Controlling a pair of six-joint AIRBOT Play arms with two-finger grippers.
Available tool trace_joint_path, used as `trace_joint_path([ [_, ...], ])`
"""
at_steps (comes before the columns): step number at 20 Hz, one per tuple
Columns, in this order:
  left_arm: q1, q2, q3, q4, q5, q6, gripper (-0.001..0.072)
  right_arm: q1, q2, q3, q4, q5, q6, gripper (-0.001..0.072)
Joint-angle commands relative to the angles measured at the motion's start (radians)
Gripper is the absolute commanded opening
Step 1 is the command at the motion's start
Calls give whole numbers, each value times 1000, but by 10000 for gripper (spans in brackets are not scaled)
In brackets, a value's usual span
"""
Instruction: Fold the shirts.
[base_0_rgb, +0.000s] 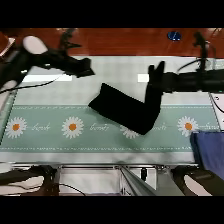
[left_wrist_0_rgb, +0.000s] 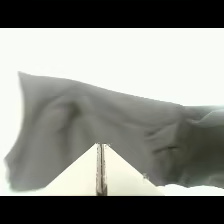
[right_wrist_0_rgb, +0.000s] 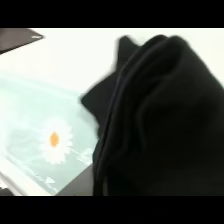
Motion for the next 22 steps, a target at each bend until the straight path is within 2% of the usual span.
trace_joint_path([
  [1, 104, 304, -243, 84, 44, 8, 27, 187, -222, 137, 8, -110, 0, 18],
  [6, 103, 595, -591, 78, 145, -24, 27, 304, -534, 315, 9, -168, 2, 18],
  [10, 103, 637, -768, 21, 194, -30, 27, 351, -693, 401, 33, -130, 53, 19],
  [11, 103, 636, -806, 11, 227, -30, 27, 362, -717, 415, 34, -131, 60, 71],
  [12, 103, 636, -838, 4, 265, -30, 27, 372, -738, 428, 44, -129, 68, 303],
  [13, 103, 636, -870, -6, 303, -30, 27, 376, -747, 431, 59, -114, 57, 413],
  [15, 103, 630, -908, -14, 343, -40, 27, 351, -726, 431, 60, -60, 50, 413],
  [18, 103, 628, -916, -14, 344, -48, 27, 211, -611, 431, 13, 88, 53, 413],
  [20, 103, 628, -917, -14, 344, -48, 27, 88, -472, 427, -129, 211, 68, 413],
  [22, 103, 628, -917, -14, 344, -48, 27, -5, -303, 360, -385, 254, 106, 413],
])
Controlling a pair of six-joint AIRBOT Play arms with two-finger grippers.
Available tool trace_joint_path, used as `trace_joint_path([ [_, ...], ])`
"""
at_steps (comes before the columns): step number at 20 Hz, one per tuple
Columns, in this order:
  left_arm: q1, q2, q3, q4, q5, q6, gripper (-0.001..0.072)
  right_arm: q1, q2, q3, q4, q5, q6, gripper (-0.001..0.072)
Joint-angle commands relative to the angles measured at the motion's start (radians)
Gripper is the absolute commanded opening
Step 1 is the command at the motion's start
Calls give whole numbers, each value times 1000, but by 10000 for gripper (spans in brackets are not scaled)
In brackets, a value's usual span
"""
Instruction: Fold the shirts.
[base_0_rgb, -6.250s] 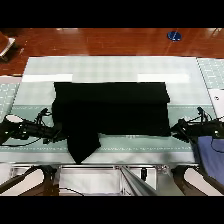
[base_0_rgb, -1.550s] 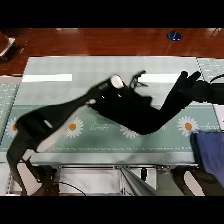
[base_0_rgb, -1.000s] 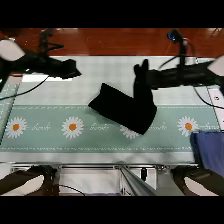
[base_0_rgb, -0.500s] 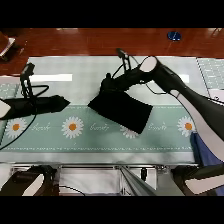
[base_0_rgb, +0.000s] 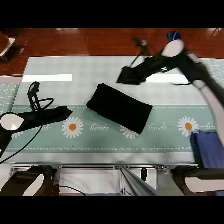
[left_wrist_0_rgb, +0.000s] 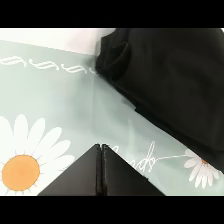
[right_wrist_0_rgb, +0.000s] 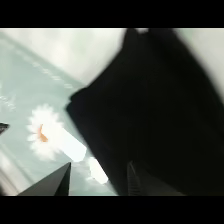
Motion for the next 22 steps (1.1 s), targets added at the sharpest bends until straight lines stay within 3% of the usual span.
trace_joint_path([
  [1, 1, 1, -9, -3, 13, -3, 27, -171, 278, -126, -425, 119, 81, 413],
  [3, 1, 1, -9, -4, 13, -3, 27, -261, 480, -355, -682, 34, 242, 413],
  [4, 1, 1, -9, -5, 13, -3, 27, -306, 569, -485, -722, -33, 317, 413],
  [6, 1, 1, -9, -8, 14, -3, 27, -377, 708, -743, -649, -180, 441, 412],
  [8, 1, 0, -9, -10, 16, -3, 26, -391, 756, -950, -435, -322, 473, 412],
  [11, 1, -5, -9, -15, 21, -3, 26, -342, 683, -1107, -85, -475, 331, 412],
  [17, 1, -22, -9, -23, 21, -3, 27, -264, 365, -1105, 385, -489, -51, 412],
  [19, 1, -27, -9, -30, 21, -3, 27, -259, 280, -1072, 479, -450, -148, 412],
  [22, 1, -37, -9, -30, 24, -3, 27, -182, 154, -955, 487, -401, -186, 399],
])
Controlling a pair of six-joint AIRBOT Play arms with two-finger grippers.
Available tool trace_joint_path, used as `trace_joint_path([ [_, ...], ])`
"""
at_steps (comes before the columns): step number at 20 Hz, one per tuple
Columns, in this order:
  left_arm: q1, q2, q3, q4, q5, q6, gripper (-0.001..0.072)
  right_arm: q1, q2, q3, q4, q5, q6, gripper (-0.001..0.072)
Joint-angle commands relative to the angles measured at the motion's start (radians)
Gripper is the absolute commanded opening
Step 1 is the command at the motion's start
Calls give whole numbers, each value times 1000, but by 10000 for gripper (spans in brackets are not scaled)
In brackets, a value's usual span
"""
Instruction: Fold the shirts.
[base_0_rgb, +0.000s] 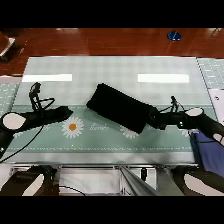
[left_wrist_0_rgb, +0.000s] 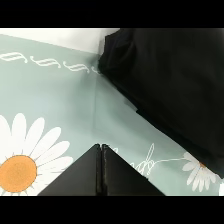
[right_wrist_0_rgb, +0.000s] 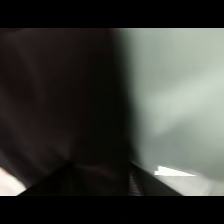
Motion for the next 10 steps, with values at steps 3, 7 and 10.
trace_joint_path([
  [3, -2, -12, 0, -24, 3, 0, 26, 137, -192, 216, 84, 78, -177, 18],
  [7, -23, -13, 0, -26, 3, 1, 27, 159, -185, 517, -119, 249, -116, 17],
  [10, -24, -13, 0, -26, 3, 0, 27, 154, -135, 777, -346, 354, -11, 17],
])
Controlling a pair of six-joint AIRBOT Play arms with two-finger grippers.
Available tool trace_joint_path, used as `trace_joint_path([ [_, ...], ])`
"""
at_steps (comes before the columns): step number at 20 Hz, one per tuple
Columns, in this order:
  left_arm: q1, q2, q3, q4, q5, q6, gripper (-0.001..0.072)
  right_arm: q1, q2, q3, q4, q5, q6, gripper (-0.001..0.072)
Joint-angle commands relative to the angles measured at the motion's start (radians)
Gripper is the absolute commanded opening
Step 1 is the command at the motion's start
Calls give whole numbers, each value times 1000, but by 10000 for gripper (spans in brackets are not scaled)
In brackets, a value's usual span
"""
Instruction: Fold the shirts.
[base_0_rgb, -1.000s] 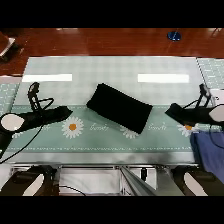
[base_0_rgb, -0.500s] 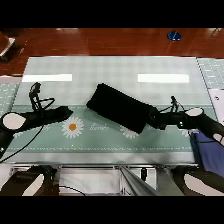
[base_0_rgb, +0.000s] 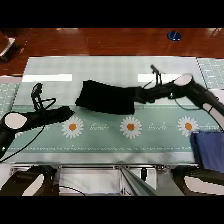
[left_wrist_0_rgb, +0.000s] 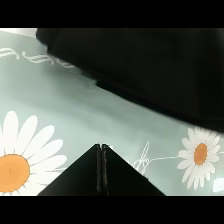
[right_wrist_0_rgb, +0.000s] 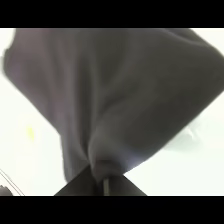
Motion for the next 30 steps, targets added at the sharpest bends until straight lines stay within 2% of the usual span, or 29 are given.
trace_joint_path([
  [1, -5, 0, 0, -3, -4, 0, 27, -9, 35, 306, -237, 176, 96, 17],
  [3, -5, 0, 0, -3, -11, 0, 27, -72, 48, 477, -267, 311, 142, 17],
  [6, -5, 0, 0, -9, -11, 0, 27, -196, 102, 608, -303, 390, 218, 17],
  [13, -5, 0, 0, -18, -8, 0, 27, -664, 284, 629, -320, 552, 335, 17],
  [18, -5, 0, 0, -18, 15, 1, 27, -974, 340, 629, -393, 760, 420, 15],
  [20, -5, 0, 0, -18, 28, 1, 27, -1065, 367, 608, -463, 810, 420, 15],
  [25, -5, 0, 0, -18, 30, 1, 27, -1318, 541, 395, -604, 811, 401, 17],
  [28, -5, 0, 0, -18, 30, 0, 27, -1418, 674, 234, -846, 810, 435, 17],
  [30, -5, 0, 0, -18, 29, 0, 27, -1422, 707, 177, -912, 810, 438, 18],
])
